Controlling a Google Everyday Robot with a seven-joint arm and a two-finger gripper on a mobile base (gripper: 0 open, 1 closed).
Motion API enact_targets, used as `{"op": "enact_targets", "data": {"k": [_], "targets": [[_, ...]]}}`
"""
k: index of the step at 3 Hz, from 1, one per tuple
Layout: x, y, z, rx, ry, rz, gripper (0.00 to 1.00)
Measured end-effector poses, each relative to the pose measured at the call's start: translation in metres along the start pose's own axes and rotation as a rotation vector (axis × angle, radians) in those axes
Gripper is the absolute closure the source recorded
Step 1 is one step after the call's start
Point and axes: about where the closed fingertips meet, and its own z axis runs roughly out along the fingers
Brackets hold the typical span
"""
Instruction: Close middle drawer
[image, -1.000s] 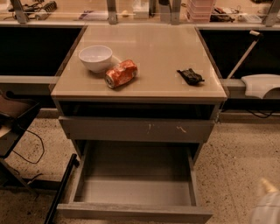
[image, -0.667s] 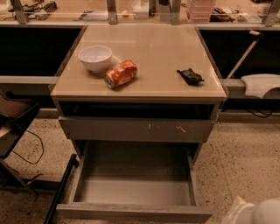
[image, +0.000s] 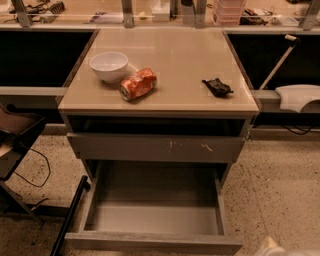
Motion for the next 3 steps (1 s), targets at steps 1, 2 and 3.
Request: {"op": "enact_targets", "data": {"k": [1,2,3], "targets": [[0.039,0.036,0.069,-0.098,0.03,0.031,0.0],[0.045,0.055,0.132,-0.185,0.0,-0.002,0.0],[0.035,0.063,0.153,-0.225,-0.047,0.004,0.0]]}}
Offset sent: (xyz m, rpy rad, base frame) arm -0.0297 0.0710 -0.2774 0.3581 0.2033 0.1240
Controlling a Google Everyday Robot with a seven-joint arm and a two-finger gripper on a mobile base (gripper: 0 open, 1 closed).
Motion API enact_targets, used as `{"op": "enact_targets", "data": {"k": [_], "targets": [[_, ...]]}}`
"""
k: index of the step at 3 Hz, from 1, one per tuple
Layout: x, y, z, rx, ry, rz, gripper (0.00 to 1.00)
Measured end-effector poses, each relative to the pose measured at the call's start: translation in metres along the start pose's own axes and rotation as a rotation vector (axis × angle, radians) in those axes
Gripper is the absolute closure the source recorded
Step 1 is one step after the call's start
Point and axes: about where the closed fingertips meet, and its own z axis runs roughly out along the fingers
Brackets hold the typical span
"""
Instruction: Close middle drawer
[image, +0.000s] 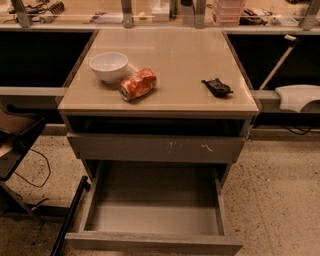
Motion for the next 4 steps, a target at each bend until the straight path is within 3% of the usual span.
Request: {"op": "enact_targets", "data": {"k": [1,3,4], "targets": [[0.0,-0.002,0.001,-0.011,0.007,-0.043,0.0],[-0.025,0.003,0.054,-0.197,0.098,-0.421,0.0],[-0.025,0.007,0.058,-0.211,0.102,-0.434,0.0]]}}
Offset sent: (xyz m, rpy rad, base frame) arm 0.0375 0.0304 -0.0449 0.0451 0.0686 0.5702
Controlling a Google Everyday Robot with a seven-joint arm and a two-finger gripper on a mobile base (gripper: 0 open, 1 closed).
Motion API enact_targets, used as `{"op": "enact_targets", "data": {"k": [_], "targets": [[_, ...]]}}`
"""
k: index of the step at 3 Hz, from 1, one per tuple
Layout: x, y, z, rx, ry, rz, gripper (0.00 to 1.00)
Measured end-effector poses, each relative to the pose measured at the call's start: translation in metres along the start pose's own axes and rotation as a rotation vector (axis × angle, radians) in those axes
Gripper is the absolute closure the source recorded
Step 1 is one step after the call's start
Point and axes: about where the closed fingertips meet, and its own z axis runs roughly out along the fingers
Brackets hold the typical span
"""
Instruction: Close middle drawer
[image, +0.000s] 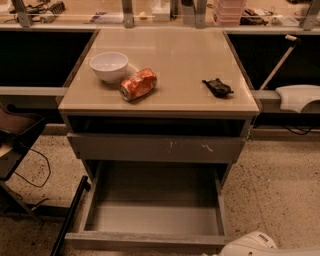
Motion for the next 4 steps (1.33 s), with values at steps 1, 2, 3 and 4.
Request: {"op": "enact_targets", "data": {"k": [1,2,3,4], "targets": [[0.015,-0.016,0.005,0.014,-0.094,0.108,0.0],[0.047,-0.028,0.022,-0.06,-0.225,0.253,0.0],[0.081,-0.036,0.041,-0.146,-0.357,0.309,0.0],[0.063,-0.069,0.067,-0.204,-0.494,0.197,0.0]]}}
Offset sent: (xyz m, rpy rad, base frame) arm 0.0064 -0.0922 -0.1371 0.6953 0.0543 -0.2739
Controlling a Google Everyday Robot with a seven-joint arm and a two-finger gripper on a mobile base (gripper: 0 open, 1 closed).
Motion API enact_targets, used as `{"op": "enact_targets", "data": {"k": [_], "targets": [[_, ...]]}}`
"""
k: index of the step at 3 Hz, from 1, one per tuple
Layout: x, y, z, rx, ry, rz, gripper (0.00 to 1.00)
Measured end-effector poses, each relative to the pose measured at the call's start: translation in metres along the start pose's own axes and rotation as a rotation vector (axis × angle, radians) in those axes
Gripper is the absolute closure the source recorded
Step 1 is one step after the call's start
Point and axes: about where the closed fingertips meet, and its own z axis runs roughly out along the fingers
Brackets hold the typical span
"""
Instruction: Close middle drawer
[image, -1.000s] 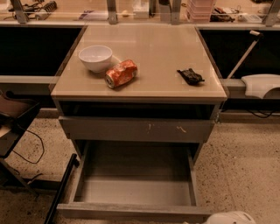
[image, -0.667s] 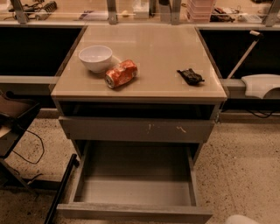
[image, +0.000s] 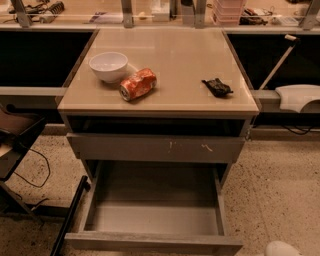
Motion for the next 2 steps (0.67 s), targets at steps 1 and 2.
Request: {"op": "enact_targets", "data": {"k": [1,2], "targets": [[-0.0328,-0.0219,0.0371,-0.073,-0.053,-0.111,0.0],[-0.0324,-0.0215,0.037,-0.073,-0.053,-0.112,0.0]]}}
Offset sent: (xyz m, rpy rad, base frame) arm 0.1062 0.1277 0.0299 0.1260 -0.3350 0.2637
